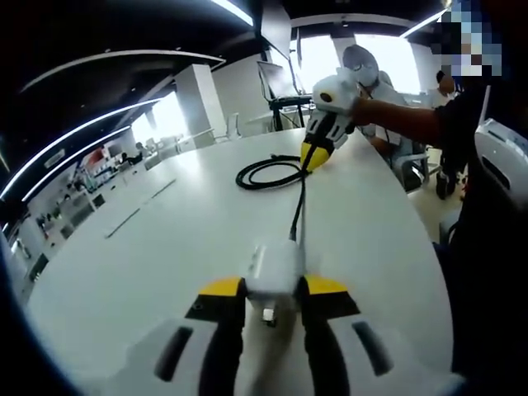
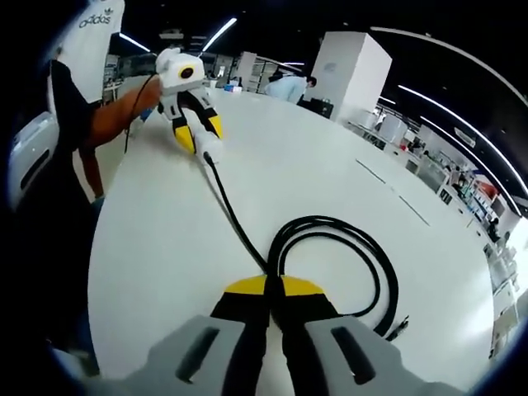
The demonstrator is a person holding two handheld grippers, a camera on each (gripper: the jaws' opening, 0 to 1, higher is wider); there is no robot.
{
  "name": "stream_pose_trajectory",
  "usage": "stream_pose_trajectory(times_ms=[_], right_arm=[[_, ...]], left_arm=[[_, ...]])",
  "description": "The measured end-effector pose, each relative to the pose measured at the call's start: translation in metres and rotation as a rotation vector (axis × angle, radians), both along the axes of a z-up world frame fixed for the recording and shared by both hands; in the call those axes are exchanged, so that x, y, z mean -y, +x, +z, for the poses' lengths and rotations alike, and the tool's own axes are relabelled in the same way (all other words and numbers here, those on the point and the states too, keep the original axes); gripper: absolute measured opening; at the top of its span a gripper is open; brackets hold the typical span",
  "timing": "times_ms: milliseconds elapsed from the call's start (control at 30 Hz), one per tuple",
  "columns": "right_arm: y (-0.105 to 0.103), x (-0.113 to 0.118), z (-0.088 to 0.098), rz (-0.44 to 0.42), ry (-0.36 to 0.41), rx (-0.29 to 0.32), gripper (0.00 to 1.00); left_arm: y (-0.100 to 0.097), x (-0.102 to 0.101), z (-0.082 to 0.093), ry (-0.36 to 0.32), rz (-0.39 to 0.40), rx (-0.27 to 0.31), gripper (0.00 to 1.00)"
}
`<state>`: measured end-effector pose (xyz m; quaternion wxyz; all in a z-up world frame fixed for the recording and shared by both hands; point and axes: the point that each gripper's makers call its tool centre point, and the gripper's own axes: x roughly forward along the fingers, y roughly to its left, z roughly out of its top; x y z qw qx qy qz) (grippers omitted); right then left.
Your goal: Plug the desk Type‑C cable into the charger adapter.
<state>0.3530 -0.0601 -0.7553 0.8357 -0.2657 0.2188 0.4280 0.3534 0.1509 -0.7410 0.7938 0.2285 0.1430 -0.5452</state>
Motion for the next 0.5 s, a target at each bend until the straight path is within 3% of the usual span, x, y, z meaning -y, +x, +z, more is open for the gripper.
stream_pose_trajectory(times_ms=[500], right_arm=[[0.016, -0.011, 0.000, 0.024, -0.028, 0.020, 0.02]], left_arm=[[0.015, -0.007, 0.001, 0.020, 0.006, 0.009, 0.25]])
